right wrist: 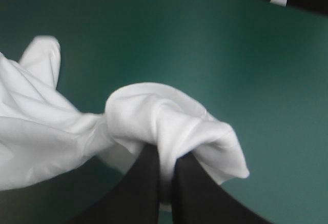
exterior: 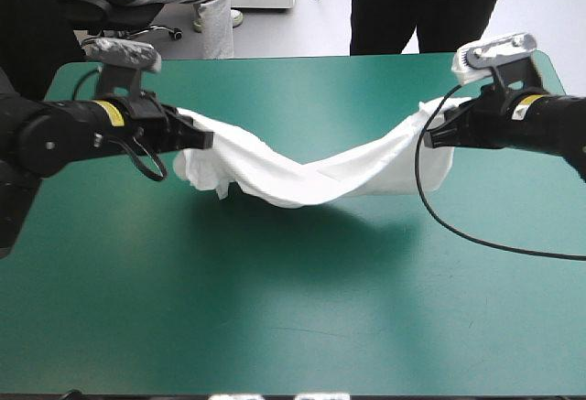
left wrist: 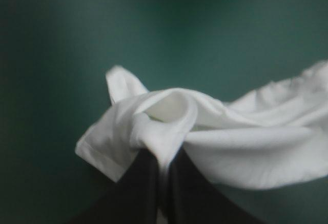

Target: Fold the cloth

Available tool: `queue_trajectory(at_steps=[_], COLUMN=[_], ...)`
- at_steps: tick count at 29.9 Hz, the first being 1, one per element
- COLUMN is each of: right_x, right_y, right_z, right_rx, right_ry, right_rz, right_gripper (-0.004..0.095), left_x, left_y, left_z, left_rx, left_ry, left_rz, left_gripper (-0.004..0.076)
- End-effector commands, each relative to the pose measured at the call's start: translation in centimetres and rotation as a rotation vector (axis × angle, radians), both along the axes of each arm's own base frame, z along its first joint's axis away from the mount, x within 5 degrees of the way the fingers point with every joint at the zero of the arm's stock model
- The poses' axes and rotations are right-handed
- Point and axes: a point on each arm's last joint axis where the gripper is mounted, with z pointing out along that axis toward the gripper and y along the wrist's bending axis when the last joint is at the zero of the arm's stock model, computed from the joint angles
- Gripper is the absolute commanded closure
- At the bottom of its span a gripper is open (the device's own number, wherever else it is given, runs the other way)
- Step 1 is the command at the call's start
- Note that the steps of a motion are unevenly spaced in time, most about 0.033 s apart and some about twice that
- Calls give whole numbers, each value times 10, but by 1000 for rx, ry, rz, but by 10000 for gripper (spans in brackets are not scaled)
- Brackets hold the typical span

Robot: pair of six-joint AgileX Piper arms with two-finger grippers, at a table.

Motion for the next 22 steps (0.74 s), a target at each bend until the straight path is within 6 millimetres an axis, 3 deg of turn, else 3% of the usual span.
queue_trajectory(at_steps=[1, 6, 9, 15, 22], right_x=[-28, -62, -84, -135, -186], right_y=[-3, -7, -12, -17, -25], right_z=[54, 108, 136, 183, 214], right_rx=[49, 97, 128, 178, 235], right_ry=[-238, -454, -589, -887, -1148], right_rz=[32, 63, 62, 126, 159], right_gripper=[926, 925, 925, 925, 925], left_x=[-32, -71, -96, -132, -172], left_y=[19, 44, 56, 68, 76], left_z=[71, 134, 161, 192, 218], left_rx=[-104, -171, -212, -319, -507], left_ry=[-308, -632, -802, -1030, -1261], left_rz=[19, 71, 71, 40, -54], left_gripper=[741, 741, 741, 741, 741])
